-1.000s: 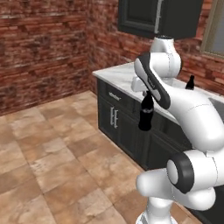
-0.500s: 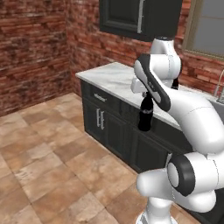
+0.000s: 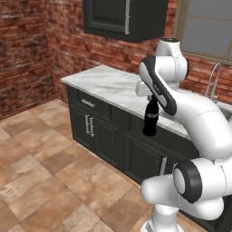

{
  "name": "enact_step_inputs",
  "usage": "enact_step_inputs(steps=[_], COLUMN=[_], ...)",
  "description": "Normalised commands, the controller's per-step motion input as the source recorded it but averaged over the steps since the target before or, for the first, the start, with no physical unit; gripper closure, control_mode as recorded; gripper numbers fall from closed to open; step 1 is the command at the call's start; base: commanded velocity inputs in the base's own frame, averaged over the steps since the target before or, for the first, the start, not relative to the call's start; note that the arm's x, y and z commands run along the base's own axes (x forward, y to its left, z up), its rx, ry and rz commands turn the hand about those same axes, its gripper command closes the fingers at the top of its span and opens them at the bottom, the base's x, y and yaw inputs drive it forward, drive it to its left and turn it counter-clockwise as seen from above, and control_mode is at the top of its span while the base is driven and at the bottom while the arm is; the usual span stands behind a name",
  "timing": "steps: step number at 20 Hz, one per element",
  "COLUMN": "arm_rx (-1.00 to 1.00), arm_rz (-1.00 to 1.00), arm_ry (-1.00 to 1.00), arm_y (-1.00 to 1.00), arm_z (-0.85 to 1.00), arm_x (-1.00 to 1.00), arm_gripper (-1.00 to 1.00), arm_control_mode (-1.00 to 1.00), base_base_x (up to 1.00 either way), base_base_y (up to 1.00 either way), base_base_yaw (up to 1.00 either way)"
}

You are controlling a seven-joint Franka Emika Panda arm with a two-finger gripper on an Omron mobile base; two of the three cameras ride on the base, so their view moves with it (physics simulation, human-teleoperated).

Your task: Place the large bottle from the dining counter next to the other large bottle outside the sink, and place the small bottle from the dining counter next to the other small bottle inside the sink.

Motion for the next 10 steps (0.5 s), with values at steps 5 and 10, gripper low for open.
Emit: enact_step_inputs(steps=[5, 10], arm_rx=[0.0, 0.0], arm_rz=[0.0, 0.0], arm_ry=[0.0, 0.0], arm_y=[0.0, 0.0], arm_z=[0.0, 0.0], arm_x=[0.0, 0.0], arm_gripper=[1.0, 1.0], arm_control_mode=[1.0, 1.0], base_base_x=[0.0, 0.0], base_base_y=[0.0, 0.0], base_base_yaw=[-0.25, -0.25])
